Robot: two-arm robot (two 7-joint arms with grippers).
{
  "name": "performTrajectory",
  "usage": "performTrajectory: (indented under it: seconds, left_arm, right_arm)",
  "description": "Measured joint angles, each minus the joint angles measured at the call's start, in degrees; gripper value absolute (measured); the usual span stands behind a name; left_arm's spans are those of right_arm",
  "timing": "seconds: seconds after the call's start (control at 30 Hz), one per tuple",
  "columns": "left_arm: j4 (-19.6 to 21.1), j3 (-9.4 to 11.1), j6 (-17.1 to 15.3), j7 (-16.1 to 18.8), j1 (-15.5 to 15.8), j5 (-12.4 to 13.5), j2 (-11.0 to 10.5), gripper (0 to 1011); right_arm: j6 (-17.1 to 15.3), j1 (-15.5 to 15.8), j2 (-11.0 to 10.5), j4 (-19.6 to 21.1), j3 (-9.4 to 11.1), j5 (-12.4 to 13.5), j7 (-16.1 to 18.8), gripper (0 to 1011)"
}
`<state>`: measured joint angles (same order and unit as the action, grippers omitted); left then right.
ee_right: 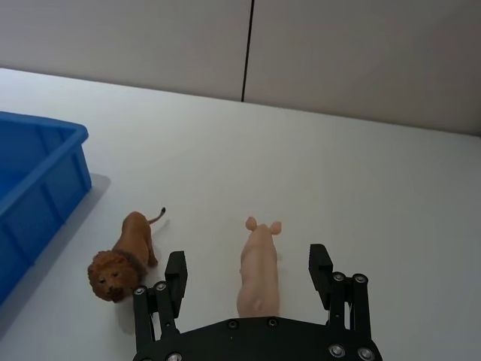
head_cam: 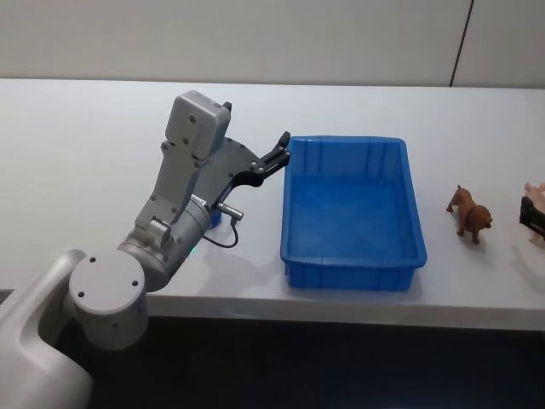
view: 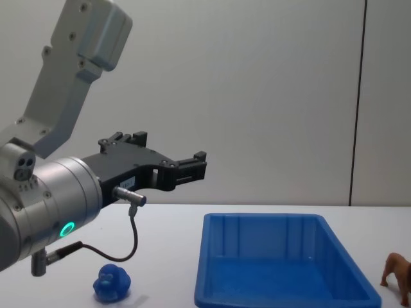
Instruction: Pick up the two dolls from the table and place them into the box.
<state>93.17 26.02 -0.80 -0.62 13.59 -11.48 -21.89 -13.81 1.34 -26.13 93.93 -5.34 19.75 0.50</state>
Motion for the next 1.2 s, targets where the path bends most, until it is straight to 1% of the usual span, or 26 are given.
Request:
performTrajectory:
  seconds: [0.43, 0.97, 1.03, 1.07, 1.13, 1.2]
  left_arm:
    - [0.0, 0.0, 0.0, 0.0, 0.0, 0.0, 0.0, 1001]
    - [0.0, 0.0, 0.0, 0.0, 0.0, 0.0, 0.0, 1001]
    - [0.0, 0.0, 0.0, 0.0, 0.0, 0.0, 0.0, 1001]
    - [0.0, 0.0, 0.0, 0.0, 0.0, 0.0, 0.0, 1001]
    - [0.0, 0.0, 0.0, 0.0, 0.0, 0.0, 0.0, 1001]
    - [0.0, 0.0, 0.0, 0.0, 0.0, 0.0, 0.0, 1001]
  right_arm:
    - [-0.9, -2.6, 1.3, -5.0, -0.3, 1.1, 1.7, 1000]
    - [-2.0, -5.5, 2.7, -10.2, -0.6, 2.0, 2.6, 1000]
    - [-2.1, -5.9, 2.9, -10.9, -0.6, 2.2, 2.9, 985]
    - [-2.1, -6.0, 2.9, -11.0, -0.6, 2.3, 2.9, 947]
    - [-2.1, -6.2, 3.0, -11.4, -0.6, 2.4, 3.1, 921]
    - [-2.1, -6.5, 3.1, -11.9, -0.6, 2.7, 3.3, 860]
